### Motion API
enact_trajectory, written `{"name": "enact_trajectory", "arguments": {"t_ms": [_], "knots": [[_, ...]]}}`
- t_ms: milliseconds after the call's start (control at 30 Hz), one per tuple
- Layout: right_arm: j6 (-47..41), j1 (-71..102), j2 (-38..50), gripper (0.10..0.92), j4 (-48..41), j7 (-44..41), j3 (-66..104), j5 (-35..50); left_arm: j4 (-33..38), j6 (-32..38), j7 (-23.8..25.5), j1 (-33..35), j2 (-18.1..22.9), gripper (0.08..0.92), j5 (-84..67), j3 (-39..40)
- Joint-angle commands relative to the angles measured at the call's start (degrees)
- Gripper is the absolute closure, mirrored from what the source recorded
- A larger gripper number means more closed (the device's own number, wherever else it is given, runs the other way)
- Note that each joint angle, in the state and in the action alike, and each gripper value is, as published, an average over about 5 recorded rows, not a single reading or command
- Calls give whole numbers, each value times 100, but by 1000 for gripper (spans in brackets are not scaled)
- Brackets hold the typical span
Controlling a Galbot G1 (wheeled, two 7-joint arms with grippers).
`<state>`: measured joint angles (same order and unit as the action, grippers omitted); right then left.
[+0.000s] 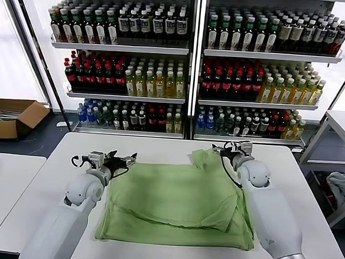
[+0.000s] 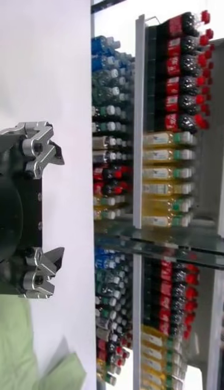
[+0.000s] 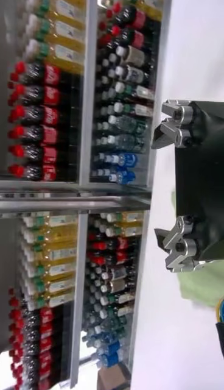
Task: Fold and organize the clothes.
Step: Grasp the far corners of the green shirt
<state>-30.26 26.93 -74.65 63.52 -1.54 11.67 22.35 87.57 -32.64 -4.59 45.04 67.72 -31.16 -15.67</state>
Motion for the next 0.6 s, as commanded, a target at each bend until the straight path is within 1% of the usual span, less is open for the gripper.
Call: {"name": "enact_trajectory", "arguments": {"t_ms": [33,267,600], "knots": [[32,-449,-411,203,-856,-19,-99,-210,-481,-38,6,-313,-13,177,-64,117],[57,-498,-532,203,-992,-4,-47,-281,-487,-38,21,-222,-35,177,-25,111],[30,-414,-511,203,-952,37,20,-331,-488,-37,35,-64,-15,177,-3,42]]}}
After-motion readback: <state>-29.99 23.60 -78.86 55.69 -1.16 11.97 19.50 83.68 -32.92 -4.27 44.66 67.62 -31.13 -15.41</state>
